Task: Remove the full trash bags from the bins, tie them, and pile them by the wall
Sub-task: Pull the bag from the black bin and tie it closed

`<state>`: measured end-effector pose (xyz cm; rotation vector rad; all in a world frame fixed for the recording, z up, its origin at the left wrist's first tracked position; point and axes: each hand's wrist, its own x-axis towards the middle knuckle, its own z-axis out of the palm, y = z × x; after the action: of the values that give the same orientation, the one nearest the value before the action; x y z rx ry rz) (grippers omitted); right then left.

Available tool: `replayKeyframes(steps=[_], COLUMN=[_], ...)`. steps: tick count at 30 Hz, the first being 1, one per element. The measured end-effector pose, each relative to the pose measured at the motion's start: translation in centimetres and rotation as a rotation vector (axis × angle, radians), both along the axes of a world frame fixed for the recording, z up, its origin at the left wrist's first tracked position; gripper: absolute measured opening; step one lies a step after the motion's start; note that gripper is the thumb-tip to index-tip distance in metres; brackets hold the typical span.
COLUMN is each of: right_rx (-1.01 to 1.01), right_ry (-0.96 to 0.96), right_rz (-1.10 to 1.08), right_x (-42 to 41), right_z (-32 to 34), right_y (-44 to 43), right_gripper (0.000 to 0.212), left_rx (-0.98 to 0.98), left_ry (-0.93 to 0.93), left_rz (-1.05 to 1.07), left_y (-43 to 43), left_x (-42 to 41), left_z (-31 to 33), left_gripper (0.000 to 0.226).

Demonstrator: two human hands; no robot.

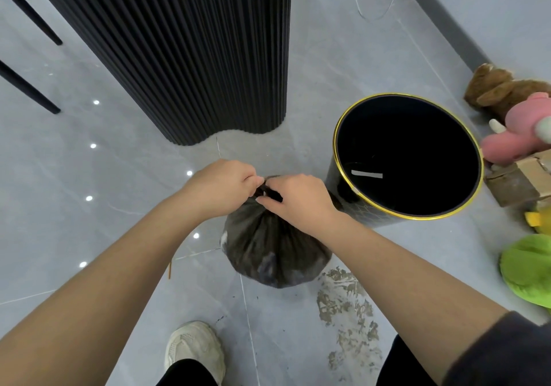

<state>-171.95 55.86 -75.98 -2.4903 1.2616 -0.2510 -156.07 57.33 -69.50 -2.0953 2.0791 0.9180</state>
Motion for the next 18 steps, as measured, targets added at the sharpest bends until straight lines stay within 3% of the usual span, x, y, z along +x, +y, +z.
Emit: replayKeyframes(steps=[7,11,15,18], right_rx=[0.101,0.022,-0.059,0.028], right_ry=[-0.098,-0.056,-0.088,-0.138], right_rz=[-0.055,-0.086,-0.048,-0.044], right_x=[-0.49,-0.56,-0.59,-0.63], right_z=[-0.36,-0.16,-0.39,-0.46], right_y=[-0.21,-0.18,-0.51,-0.42], right_gripper=[0.026,0.02,0.027,0.032], left_rx=[0.009,0.001,-0.009,-0.003], left_ry=[0.006,0.036,0.039,0.037], left_rz=[0.005,0.02,0.029,0.025], left_y=[0.04,-0.14,-0.33,-0.24], left_x=[0.03,0.15,0.24,0.31], left_z=[-0.26,-0.07,0.03,-0.06], left_gripper=[0.039,0.039,0.038,0.038])
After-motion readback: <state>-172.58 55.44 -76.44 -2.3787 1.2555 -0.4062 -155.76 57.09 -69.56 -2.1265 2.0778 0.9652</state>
